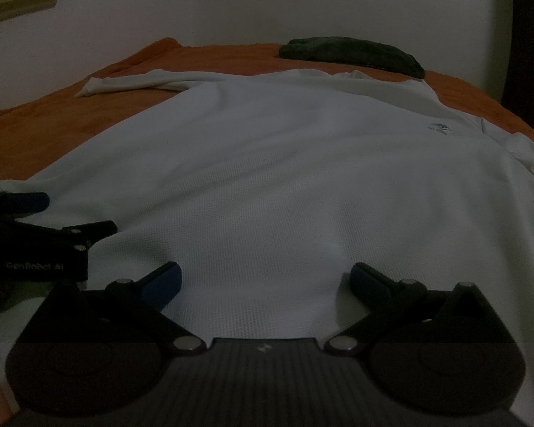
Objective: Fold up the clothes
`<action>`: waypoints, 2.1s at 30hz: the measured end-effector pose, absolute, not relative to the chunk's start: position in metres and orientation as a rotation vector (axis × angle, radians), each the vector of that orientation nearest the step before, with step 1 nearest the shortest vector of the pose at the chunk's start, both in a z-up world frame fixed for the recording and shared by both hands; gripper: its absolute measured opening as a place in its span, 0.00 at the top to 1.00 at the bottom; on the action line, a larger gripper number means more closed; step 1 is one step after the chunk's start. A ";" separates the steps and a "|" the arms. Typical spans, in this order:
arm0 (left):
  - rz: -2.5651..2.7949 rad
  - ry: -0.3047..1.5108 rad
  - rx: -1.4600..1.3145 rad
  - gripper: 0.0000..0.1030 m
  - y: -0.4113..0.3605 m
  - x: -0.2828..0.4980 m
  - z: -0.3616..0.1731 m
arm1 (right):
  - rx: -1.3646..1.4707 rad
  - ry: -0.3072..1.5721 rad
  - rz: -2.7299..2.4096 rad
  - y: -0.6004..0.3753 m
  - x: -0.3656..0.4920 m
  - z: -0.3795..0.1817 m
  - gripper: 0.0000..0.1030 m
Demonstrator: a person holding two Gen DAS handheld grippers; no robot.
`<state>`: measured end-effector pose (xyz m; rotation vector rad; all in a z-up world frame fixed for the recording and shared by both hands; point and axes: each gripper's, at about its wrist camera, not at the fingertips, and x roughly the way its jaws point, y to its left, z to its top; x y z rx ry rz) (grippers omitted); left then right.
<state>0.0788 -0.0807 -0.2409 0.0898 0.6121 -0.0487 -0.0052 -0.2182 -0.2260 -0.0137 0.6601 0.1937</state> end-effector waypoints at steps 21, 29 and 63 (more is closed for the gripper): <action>-0.052 0.607 0.102 0.00 -0.081 0.078 -0.243 | -0.015 0.661 0.197 -0.219 -0.003 -0.224 0.00; -0.050 0.608 0.106 0.00 -0.082 0.078 -0.243 | -0.016 0.661 0.198 -0.219 -0.002 -0.224 0.00; -0.136 0.652 0.143 0.00 -0.007 0.019 -0.185 | -0.078 0.658 0.165 -0.208 -0.003 -0.228 0.00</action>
